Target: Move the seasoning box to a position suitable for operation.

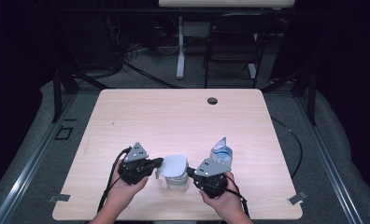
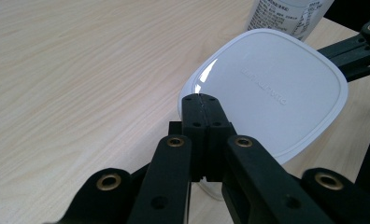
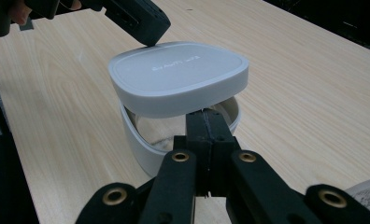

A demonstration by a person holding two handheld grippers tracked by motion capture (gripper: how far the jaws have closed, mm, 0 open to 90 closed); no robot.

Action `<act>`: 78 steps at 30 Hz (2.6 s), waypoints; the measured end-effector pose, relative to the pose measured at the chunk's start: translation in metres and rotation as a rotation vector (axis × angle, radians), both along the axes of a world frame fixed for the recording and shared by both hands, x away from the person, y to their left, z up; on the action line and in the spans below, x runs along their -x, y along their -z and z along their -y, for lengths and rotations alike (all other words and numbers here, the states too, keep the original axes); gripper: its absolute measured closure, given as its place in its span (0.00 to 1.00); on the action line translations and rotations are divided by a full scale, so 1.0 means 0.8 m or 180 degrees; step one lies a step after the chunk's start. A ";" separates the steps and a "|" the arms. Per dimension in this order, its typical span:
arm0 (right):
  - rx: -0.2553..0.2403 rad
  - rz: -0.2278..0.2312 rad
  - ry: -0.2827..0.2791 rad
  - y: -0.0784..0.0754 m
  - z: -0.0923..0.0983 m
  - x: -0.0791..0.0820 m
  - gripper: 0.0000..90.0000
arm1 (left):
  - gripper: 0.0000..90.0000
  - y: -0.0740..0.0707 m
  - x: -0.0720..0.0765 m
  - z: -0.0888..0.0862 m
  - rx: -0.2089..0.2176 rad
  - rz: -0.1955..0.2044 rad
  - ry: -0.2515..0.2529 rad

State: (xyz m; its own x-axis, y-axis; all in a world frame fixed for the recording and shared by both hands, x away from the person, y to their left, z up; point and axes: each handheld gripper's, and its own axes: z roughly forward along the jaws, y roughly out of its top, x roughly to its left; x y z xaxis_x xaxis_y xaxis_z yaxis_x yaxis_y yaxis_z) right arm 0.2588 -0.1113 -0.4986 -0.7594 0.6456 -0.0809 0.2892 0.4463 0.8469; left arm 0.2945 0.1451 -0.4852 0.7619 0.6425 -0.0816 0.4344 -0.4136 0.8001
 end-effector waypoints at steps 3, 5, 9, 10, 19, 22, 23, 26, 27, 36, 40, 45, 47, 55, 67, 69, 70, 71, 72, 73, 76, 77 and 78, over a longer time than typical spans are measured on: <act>0.0001 0.0016 -0.0009 -0.002 -0.001 0.000 1.00 | 1.00 0.000 0.000 0.000 -0.0011 0.0002 0.0002; 0.0002 0.0021 -0.0017 -0.004 -0.002 0.001 1.00 | 1.00 0.000 0.000 -0.001 -0.0014 0.0000 -0.0006; -0.0008 0.0041 -0.0027 -0.008 -0.004 0.000 1.00 | 1.00 0.001 0.000 -0.001 -0.0013 0.0012 -0.0019; 0.0002 0.0050 -0.0022 -0.008 -0.005 0.000 1.00 | 1.00 0.001 0.000 -0.001 -0.0013 0.0011 -0.0026; -0.0001 0.0077 -0.0040 -0.014 -0.009 0.000 1.00 | 0.97 0.005 0.002 -0.015 0.0038 0.0004 -0.0136; 0.0005 0.0079 -0.0048 -0.016 -0.011 0.000 1.00 | 0.96 0.008 0.004 -0.021 0.0075 -0.0006 -0.0165; 0.0006 0.0077 -0.0052 -0.016 -0.011 0.001 1.00 | 0.95 0.009 0.005 -0.023 0.0087 -0.0007 -0.0178; 0.0000 0.0090 -0.0066 -0.016 -0.013 0.001 1.00 | 0.93 0.015 0.007 -0.028 0.0107 0.0005 -0.0220; 0.0006 0.0088 -0.0064 -0.016 -0.013 0.001 1.00 | 0.92 0.017 0.007 -0.029 0.0123 -0.0001 -0.0228; 0.0009 0.0092 -0.0063 -0.018 -0.014 0.001 1.00 | 0.87 0.027 0.014 -0.040 0.0183 0.0029 -0.0279; 0.0001 0.0099 -0.0046 -0.020 -0.013 0.001 1.00 | 0.83 0.027 0.016 -0.044 0.0224 0.0038 -0.0315; 0.0001 0.0097 -0.0045 -0.021 -0.014 0.001 1.00 | 0.79 0.032 0.017 -0.048 0.0225 0.0027 -0.0328; -0.0002 0.0095 -0.0043 -0.021 -0.015 0.001 1.00 | 0.78 0.035 0.018 -0.049 0.0229 0.0013 -0.0334; -0.0008 0.0106 -0.0036 -0.022 -0.015 0.000 1.00 | 0.76 0.045 0.018 -0.047 0.0164 -0.0036 -0.0288; 0.0007 0.0132 -0.0045 -0.026 -0.018 -0.001 1.00 | 0.76 0.052 0.022 -0.044 0.0084 -0.0030 -0.0226; 0.0006 0.0145 -0.0042 -0.028 -0.018 -0.002 1.00 | 0.76 0.053 0.022 -0.044 0.0095 -0.0038 -0.0226; -0.0002 0.0140 -0.0048 -0.028 -0.019 -0.002 1.00 | 0.76 0.053 0.022 -0.044 0.0091 -0.0041 -0.0228; -0.0004 0.0142 -0.0049 -0.028 -0.019 -0.002 0.99 | 0.76 0.054 0.023 -0.043 0.0087 -0.0044 -0.0228; -0.0012 0.0141 -0.0050 -0.028 -0.019 -0.002 0.99 | 0.76 0.054 0.023 -0.043 0.0089 -0.0051 -0.0228; -0.0002 0.0141 -0.0049 -0.029 -0.019 -0.002 0.99 | 0.76 0.055 0.023 -0.042 0.0091 -0.0058 -0.0222; -0.0006 0.0135 -0.0049 -0.029 -0.018 -0.002 0.99 | 0.76 0.057 0.023 -0.039 0.0078 -0.0067 -0.0200; -0.0005 0.0134 -0.0049 -0.030 -0.018 -0.002 0.99 | 0.76 0.058 0.023 -0.039 0.0079 -0.0074 -0.0196; -0.0010 0.0137 -0.0042 -0.030 -0.018 -0.002 0.99 | 0.77 0.058 0.023 -0.038 0.0081 -0.0058 -0.0189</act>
